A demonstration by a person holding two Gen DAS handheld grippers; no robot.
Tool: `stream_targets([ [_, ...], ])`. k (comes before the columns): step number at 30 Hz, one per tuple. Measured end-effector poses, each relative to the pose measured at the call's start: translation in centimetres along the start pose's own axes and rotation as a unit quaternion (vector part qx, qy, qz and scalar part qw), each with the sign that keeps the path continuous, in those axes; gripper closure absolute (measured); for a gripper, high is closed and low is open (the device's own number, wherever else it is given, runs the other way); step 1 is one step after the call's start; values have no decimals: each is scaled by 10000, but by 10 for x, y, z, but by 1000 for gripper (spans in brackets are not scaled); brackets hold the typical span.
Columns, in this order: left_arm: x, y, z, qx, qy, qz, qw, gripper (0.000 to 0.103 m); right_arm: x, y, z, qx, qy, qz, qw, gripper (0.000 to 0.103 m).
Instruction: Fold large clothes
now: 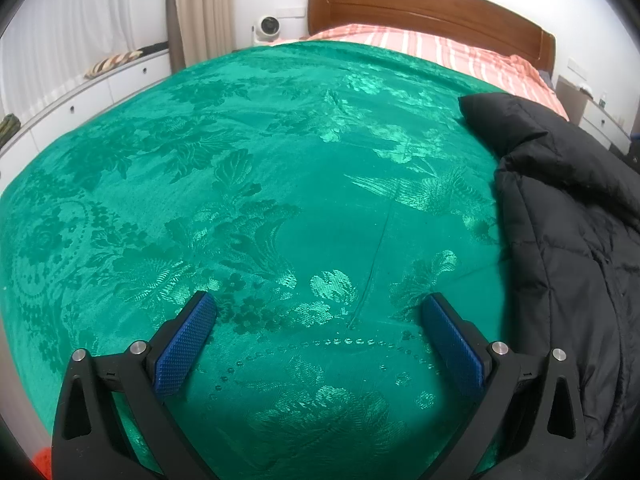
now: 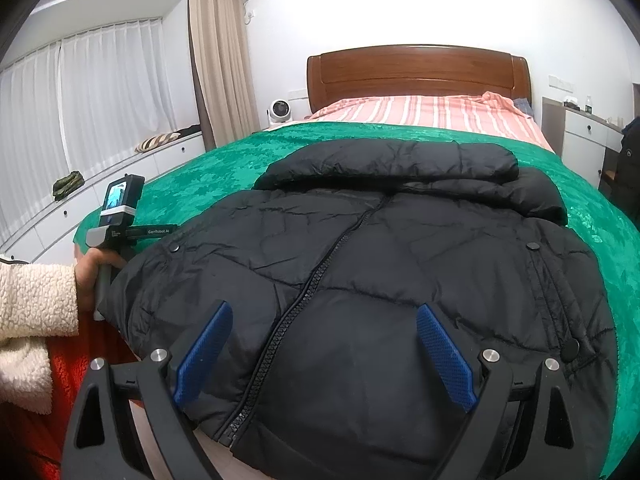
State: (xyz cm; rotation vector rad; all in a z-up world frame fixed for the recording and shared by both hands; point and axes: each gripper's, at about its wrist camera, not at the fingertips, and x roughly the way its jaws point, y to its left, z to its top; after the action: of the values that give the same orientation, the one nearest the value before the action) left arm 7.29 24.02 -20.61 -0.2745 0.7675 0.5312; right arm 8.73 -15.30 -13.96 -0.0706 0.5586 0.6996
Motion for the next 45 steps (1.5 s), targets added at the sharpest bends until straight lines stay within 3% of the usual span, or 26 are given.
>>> stream_targets([
  [45,2,1,1,6,-16,10,10000,0,6,5,-1,-49,71,29,10000,10],
])
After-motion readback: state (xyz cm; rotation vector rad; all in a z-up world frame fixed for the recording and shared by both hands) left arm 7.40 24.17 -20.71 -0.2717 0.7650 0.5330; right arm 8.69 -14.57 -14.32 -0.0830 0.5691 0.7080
